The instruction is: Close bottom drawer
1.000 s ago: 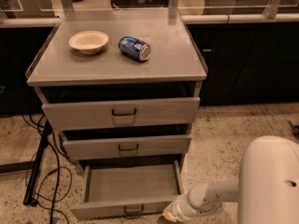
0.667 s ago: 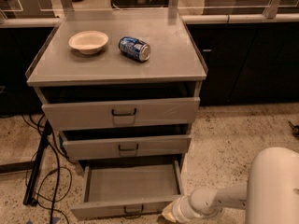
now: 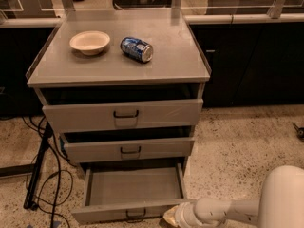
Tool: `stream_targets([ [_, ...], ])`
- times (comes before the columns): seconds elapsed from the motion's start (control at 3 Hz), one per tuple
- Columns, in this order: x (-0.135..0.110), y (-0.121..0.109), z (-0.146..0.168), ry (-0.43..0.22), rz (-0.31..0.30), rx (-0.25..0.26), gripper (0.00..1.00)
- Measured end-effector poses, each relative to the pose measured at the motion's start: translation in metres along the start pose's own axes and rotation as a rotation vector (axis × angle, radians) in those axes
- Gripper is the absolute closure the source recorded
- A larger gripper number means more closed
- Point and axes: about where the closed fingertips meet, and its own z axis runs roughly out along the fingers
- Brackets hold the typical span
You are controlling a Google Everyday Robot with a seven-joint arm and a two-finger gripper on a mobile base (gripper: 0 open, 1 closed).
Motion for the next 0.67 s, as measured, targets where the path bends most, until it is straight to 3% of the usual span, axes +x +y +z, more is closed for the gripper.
stream_targets([
  [0.33,0.0088,-0.0088,0.0181,0.002,0.010,0.009,1.00],
  [0.67,0.0089,-0.0095,0.0191,0.001,0.011,0.010,0.81],
])
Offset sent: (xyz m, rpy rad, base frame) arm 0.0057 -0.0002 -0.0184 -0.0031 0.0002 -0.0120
